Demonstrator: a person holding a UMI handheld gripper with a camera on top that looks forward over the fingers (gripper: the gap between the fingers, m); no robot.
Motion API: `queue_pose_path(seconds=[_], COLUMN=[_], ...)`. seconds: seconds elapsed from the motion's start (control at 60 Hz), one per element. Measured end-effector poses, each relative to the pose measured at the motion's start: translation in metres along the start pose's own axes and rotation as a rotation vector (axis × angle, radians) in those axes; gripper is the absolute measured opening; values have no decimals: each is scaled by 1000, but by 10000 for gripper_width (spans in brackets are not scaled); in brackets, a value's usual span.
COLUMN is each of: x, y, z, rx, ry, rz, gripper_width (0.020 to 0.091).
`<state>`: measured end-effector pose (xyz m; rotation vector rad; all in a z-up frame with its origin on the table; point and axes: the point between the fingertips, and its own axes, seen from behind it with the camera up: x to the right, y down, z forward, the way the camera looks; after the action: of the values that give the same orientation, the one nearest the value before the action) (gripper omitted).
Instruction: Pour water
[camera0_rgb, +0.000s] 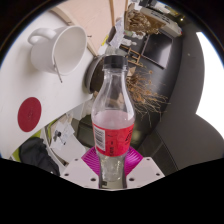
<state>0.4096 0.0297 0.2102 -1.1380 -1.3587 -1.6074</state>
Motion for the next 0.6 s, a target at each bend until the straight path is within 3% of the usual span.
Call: queue_pose_path(seconds=[0.35,0.6], x=[-3,-31], y=[-28,-19], z=[5,-12], rx=[60,-58], ry=[4,-290], rz=[-41,788], gripper_width=[260,262])
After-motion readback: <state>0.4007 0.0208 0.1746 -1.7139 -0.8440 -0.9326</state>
